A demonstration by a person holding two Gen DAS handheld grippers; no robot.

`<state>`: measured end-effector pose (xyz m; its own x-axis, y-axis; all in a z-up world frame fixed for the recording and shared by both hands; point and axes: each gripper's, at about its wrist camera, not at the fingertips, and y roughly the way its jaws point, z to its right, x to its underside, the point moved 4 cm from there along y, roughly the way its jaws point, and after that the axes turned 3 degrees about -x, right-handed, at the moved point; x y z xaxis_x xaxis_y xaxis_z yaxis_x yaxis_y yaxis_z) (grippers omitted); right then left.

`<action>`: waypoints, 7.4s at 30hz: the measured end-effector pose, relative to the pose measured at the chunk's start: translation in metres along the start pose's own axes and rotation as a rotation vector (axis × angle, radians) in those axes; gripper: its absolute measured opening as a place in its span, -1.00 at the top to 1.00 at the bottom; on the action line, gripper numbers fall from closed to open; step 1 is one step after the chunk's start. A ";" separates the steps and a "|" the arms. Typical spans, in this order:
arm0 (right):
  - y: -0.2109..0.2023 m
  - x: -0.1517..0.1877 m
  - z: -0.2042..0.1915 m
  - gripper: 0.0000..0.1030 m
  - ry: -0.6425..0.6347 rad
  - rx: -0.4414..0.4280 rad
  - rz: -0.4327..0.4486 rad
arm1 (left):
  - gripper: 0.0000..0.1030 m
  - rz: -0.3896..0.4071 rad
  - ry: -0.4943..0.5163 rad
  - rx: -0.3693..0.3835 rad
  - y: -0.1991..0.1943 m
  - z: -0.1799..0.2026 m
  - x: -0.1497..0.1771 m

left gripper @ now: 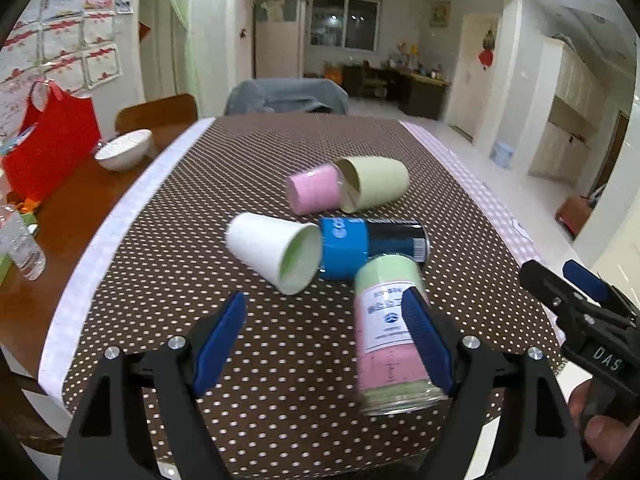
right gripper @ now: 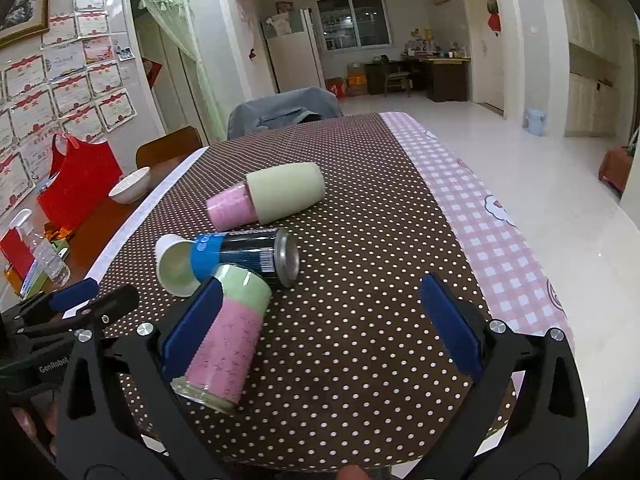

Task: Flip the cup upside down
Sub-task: 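Lower the jar upright onto the runner and open the left tool, then withdraw the left tool from the jar, then close the right tool around the upright jar, then lift the jar with the right tool away from the blue can, then lower the jar upright onto the runner beside the blue can, then open the right tool and pull it back from the jar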

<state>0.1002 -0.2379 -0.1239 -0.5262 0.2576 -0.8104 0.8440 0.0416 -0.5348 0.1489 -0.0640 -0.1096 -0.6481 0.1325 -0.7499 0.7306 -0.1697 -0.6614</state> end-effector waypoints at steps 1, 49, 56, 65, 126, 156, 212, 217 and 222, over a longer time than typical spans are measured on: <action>-0.001 0.000 -0.003 -0.88 -0.005 -0.003 0.002 | -0.53 0.013 -0.003 -0.008 -0.001 -0.005 -0.001; 0.049 0.001 -0.063 -0.88 -0.037 -0.192 -0.318 | -0.53 0.250 -0.117 -0.219 -0.048 -0.106 0.002; 0.092 0.015 -0.056 -0.88 0.080 -0.216 -0.484 | -0.53 0.205 -0.116 -0.195 -0.019 -0.114 0.000; 0.128 0.014 -0.058 -0.88 0.120 -0.176 -0.607 | -0.53 0.145 -0.118 -0.150 0.019 -0.115 -0.005; 0.027 -0.003 -0.072 -0.34 -0.217 -0.189 0.165 | -0.53 0.243 -0.098 -0.201 -0.051 -0.080 0.010; 0.034 0.022 -0.066 -0.88 -0.186 -0.231 0.134 | -0.53 0.228 -0.100 -0.213 -0.051 -0.074 0.018; -0.128 0.005 -0.066 -0.88 -0.144 -0.050 0.301 | -0.55 0.445 -0.043 -0.188 -0.175 -0.028 0.026; -0.129 0.007 -0.070 -0.88 -0.159 -0.034 0.308 | -0.55 0.447 -0.043 -0.186 -0.177 -0.028 0.028; -0.129 0.009 -0.070 -0.88 -0.157 -0.033 0.302 | -0.55 0.441 -0.036 -0.181 -0.178 -0.026 0.032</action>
<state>-0.0056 -0.1737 -0.0456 -0.2591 0.1116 -0.9594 0.9658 0.0175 -0.2588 0.0037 -0.0044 -0.0167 -0.2726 0.0514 -0.9607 0.9612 -0.0285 -0.2743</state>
